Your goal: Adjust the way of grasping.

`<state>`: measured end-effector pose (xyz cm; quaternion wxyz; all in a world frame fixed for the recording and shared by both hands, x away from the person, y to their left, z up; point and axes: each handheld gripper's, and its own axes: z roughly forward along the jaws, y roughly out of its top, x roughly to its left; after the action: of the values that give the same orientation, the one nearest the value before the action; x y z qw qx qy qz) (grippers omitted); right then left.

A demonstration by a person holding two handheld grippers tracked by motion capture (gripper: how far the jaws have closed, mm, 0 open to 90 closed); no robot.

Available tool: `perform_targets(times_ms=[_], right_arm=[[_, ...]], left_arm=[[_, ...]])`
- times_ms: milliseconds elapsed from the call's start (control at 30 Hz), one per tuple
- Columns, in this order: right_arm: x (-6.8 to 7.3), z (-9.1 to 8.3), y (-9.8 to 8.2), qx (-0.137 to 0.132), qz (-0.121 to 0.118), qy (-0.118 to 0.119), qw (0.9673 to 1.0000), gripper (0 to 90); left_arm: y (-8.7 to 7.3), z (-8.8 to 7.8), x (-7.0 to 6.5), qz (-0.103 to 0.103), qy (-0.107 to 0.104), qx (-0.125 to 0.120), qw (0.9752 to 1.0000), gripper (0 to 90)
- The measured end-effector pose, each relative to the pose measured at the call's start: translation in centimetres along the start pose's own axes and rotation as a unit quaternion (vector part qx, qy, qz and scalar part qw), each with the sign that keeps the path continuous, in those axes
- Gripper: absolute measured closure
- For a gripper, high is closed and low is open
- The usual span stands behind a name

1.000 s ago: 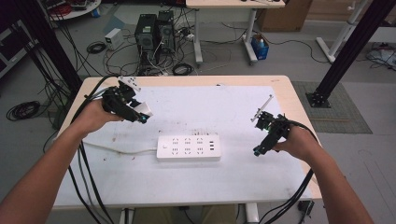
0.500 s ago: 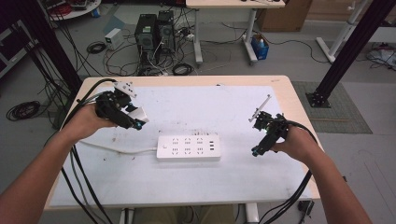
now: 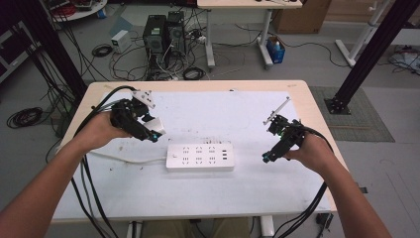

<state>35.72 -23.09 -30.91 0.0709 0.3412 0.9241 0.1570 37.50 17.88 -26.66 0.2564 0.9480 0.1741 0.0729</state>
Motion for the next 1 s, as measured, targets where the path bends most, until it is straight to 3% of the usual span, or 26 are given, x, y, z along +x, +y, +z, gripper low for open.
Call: perform_targets(times_ms=[67,333,467,633,667,700,733,800,1000], right_arm=[[0.0,-0.1,0.0,-0.008,0.006,0.006,0.9999,3.8],[0.5,-0.1,0.5,-0.060,0.043,0.060,0.9955,3.8],[0.9,-0.1,0.6,-0.083,0.064,0.091,0.9903,3.9],[1.2,0.0,0.7,-0.115,0.093,0.136,0.9797,3.9],[1.2,0.0,0.7,-0.115,0.093,0.136,0.9797,3.9],[1.3,0.0,0.8,-0.122,0.099,0.147,0.9766,3.9],[1.5,0.1,1.0,-0.135,0.110,0.174,0.9693,3.8],[1.7,0.2,1.4,-0.145,0.119,0.195,0.9626,3.8],[2.4,0.6,2.4,-0.178,0.149,0.263,0.9365,3.9]], left_arm=[[0.2,0.2,-0.2,0.000,-0.002,-0.003,1.0000,42.6],[1.7,1.6,-1.7,0.036,-0.012,-0.004,0.9993,42.6],[2.1,2.2,-2.4,0.043,-0.013,-0.017,0.9988,42.6],[2.6,2.9,-3.2,0.060,-0.014,-0.032,0.9976,42.6],[2.6,2.9,-3.2,0.060,-0.014,-0.032,0.9976,42.6],[2.9,3.1,-3.6,0.068,-0.013,-0.039,0.9969,42.6],[3.0,3.3,-3.7,0.070,-0.013,-0.041,0.9966,42.6],[3.3,3.6,-4.0,0.075,-0.014,-0.044,0.9961,42.6],[3.9,4.4,-4.7,0.087,-0.020,-0.057,0.9944,42.6]])
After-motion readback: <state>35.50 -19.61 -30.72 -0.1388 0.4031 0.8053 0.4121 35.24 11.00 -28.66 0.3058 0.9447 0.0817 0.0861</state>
